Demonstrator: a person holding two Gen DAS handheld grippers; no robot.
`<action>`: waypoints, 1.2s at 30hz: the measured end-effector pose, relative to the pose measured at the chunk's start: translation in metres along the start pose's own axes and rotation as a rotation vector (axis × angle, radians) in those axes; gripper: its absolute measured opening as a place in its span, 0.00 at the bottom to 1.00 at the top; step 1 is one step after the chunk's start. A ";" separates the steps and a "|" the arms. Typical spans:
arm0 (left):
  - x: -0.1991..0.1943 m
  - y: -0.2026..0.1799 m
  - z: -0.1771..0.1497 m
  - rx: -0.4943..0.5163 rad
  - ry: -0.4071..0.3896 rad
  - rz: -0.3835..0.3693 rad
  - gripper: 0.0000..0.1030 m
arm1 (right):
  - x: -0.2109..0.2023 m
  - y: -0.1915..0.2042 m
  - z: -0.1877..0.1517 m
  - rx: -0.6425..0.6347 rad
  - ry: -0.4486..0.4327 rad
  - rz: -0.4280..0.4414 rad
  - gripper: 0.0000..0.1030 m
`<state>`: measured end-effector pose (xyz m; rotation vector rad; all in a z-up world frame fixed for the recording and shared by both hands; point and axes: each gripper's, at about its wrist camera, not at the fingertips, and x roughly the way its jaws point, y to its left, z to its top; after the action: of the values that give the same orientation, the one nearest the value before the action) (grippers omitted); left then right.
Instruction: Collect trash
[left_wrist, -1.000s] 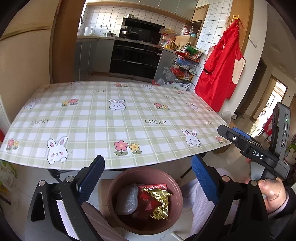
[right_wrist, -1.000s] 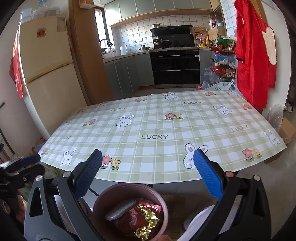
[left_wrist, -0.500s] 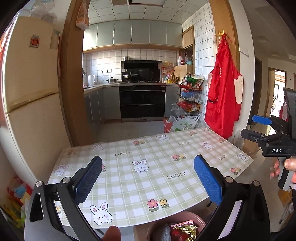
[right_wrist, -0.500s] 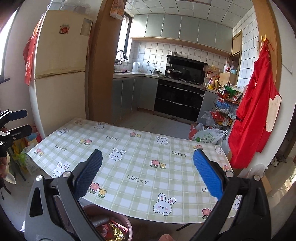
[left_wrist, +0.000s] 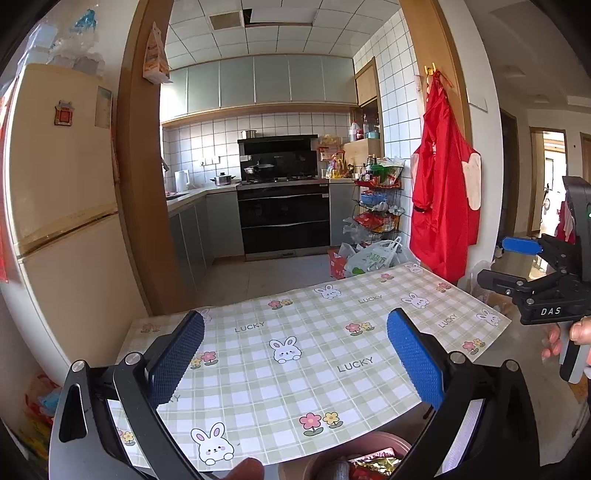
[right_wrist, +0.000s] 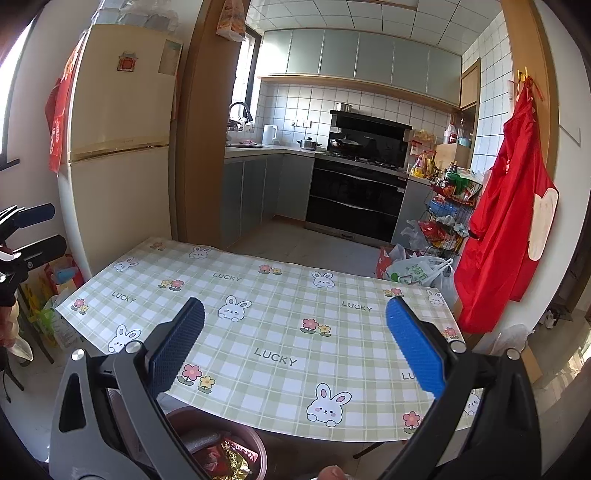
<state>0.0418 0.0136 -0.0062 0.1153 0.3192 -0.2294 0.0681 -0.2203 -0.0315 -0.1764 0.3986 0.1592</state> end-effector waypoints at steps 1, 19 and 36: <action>0.001 -0.001 -0.001 0.006 0.002 0.007 0.94 | 0.000 0.000 0.000 -0.003 -0.001 -0.003 0.94; 0.006 -0.004 -0.005 0.009 0.020 -0.004 0.94 | 0.003 0.001 -0.005 0.015 0.009 -0.017 0.94; 0.009 -0.003 -0.006 0.016 0.022 -0.008 0.94 | 0.005 -0.001 -0.009 0.022 0.011 -0.031 0.94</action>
<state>0.0473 0.0098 -0.0149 0.1327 0.3403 -0.2393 0.0694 -0.2230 -0.0408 -0.1615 0.4080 0.1235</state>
